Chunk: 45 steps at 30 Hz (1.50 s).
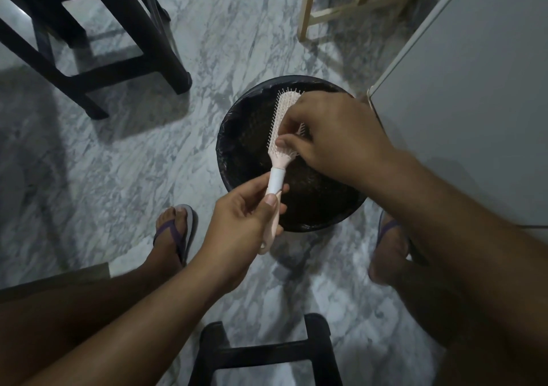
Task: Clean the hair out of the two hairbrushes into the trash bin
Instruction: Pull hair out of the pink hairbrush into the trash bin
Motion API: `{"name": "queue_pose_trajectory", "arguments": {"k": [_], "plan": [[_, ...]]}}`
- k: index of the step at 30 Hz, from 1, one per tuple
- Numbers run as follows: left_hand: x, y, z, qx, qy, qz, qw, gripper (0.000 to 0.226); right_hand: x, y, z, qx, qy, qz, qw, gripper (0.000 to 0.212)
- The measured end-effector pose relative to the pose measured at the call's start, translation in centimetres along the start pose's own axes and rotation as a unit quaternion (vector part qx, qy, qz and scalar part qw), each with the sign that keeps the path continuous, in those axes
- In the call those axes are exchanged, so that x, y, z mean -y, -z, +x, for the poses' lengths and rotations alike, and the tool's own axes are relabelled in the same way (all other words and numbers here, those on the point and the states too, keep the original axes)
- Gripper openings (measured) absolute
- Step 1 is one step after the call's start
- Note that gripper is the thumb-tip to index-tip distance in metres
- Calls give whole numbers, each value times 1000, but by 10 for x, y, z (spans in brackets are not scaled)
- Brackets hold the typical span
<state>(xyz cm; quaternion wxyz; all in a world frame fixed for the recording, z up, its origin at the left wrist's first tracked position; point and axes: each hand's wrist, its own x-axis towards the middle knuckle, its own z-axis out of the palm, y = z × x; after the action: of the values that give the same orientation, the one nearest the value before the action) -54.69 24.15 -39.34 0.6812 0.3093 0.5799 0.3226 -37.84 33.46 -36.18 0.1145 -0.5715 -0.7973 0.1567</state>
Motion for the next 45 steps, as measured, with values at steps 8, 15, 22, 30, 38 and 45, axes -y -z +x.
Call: {"name": "queue_pose_trajectory", "arguments": {"k": [8,15,22,30,38,45], "plan": [[-9,7,3,17,11,-31,999,33,-21,6,12,-188,-117,265,939,11],[-6,3,-1,37,9,-24,999,34,-13,3,7,-56,-219,541,810,35],[-12,0,0,43,-31,-17,998,37,-18,12,13,-110,-279,559,773,16],[-3,3,-4,16,-20,-8,1000,32,-38,15,17,-176,-192,369,892,17],[6,2,-7,-7,-51,72,996,39,-11,10,8,2,-40,75,996,18],[15,-1,-6,-10,-50,108,993,43,10,-9,4,38,-53,-86,994,28]]}}
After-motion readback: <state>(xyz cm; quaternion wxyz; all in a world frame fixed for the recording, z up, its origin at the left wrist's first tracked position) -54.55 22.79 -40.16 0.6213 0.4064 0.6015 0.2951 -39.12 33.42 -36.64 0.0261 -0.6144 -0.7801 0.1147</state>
